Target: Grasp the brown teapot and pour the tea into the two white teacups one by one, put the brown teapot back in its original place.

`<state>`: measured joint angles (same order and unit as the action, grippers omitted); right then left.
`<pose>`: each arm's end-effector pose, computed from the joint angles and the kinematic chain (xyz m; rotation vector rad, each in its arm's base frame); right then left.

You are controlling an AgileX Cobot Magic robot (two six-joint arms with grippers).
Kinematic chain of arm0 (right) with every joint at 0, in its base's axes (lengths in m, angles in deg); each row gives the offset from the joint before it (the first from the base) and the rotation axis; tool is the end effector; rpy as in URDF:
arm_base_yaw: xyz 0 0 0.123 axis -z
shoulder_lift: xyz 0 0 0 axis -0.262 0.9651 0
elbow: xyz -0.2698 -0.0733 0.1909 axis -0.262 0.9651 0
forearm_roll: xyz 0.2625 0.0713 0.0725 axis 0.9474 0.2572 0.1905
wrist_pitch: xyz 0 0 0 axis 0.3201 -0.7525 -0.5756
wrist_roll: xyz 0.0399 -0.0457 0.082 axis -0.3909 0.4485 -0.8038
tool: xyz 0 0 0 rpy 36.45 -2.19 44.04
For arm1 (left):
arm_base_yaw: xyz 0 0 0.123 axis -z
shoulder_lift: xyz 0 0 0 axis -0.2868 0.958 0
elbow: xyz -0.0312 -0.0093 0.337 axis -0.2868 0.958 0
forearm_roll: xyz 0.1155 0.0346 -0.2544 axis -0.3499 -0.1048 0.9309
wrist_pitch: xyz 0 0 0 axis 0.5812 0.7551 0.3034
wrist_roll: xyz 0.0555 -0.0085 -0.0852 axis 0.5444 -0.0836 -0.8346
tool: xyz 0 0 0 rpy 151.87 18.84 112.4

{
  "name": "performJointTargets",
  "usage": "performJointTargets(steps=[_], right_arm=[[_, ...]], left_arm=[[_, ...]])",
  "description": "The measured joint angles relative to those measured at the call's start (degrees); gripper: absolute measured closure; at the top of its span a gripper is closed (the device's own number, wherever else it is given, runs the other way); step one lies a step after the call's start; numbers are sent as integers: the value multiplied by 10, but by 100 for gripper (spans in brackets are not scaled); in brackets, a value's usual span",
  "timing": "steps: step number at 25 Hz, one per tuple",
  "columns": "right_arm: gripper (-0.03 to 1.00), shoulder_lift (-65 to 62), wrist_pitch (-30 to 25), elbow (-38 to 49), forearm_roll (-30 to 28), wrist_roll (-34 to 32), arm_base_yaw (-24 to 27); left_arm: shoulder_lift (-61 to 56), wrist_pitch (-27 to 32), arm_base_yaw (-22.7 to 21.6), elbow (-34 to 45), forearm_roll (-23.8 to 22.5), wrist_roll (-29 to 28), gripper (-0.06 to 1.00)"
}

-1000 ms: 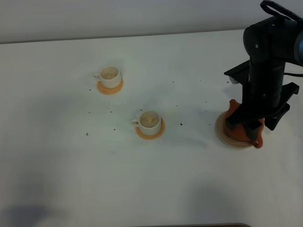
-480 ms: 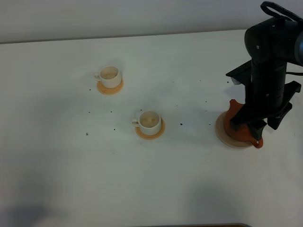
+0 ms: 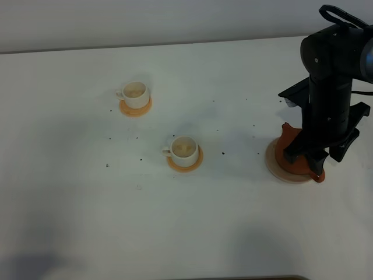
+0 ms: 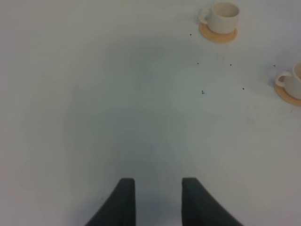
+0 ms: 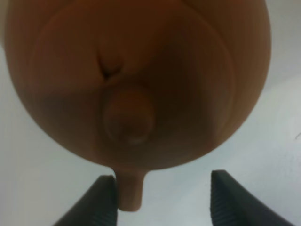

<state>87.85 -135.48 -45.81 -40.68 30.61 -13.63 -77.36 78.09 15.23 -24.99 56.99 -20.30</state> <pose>0.3649 0.1917 0.1813 1.0909 -2.7573 0.1504 -0.0230 -0.0018 0.2895 -0.0182 2.0557 0.0026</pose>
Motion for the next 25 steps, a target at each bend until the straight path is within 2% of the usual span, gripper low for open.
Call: performJointTargets(steps=[15,21,25], right_arm=[[56,9,15,0,-1,0,0],[65,10,13,0,1,2,0],[77,10,10,0,1,2,0]], left_arm=[[0,0,0,0,0,0,70],[0,0,0,0,0,0,70],[0,0,0,0,0,0,70]])
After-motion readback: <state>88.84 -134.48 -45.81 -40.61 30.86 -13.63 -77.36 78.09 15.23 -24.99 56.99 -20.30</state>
